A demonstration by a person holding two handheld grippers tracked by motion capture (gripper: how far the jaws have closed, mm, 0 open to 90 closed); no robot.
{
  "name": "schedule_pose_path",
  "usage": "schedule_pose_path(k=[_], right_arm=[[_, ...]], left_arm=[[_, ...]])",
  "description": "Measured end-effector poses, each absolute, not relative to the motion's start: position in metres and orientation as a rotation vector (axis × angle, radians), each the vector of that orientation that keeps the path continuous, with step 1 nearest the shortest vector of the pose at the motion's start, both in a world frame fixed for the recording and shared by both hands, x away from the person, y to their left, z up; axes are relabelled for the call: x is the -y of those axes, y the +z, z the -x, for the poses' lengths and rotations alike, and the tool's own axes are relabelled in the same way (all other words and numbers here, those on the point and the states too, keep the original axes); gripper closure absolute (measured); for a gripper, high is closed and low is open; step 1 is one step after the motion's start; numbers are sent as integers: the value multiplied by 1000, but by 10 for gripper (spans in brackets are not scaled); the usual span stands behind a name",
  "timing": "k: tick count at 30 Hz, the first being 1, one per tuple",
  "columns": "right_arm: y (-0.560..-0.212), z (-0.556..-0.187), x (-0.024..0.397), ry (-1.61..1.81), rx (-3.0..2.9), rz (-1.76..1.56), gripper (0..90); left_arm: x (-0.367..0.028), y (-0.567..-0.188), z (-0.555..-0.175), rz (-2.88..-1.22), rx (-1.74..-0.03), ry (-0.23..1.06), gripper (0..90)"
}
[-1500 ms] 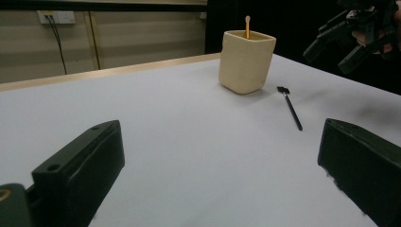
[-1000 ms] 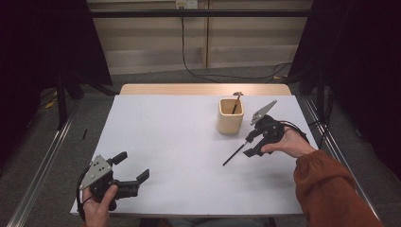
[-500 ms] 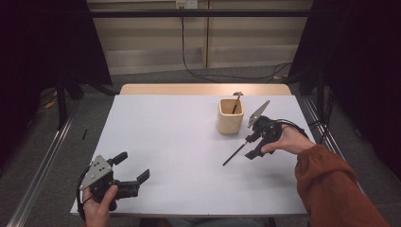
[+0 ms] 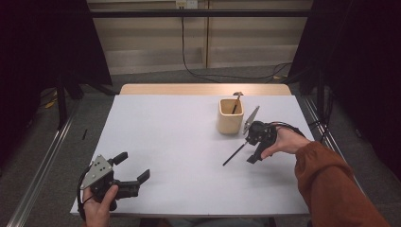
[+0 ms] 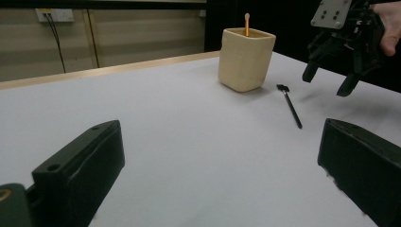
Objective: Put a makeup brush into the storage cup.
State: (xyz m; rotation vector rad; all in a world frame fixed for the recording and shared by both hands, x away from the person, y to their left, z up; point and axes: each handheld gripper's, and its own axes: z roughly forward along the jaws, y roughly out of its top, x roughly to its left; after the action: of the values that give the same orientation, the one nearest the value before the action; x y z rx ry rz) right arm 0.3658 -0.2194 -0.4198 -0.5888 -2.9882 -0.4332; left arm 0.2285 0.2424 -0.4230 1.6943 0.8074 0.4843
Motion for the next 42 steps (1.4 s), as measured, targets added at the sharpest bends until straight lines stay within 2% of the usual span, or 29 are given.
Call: schedule_pose_path(k=[6, 11, 30, 42], right_arm=[[-425, -374, 212, -399, 2989, 539, 385], [-427, -383, 213, -399, 3009, 529, 438], [-444, -399, 207, -413, 3076, 463, 476], [-443, -405, 200, -381, 3090, 420, 490]], left_arm=[[-242, -423, -229, -1695, -811, 480, 13], [-242, -424, -229, -1695, -812, 478, 13], [-241, -424, -230, -1706, -809, 472, 13], [-242, -424, -230, -1705, -809, 472, 13]])
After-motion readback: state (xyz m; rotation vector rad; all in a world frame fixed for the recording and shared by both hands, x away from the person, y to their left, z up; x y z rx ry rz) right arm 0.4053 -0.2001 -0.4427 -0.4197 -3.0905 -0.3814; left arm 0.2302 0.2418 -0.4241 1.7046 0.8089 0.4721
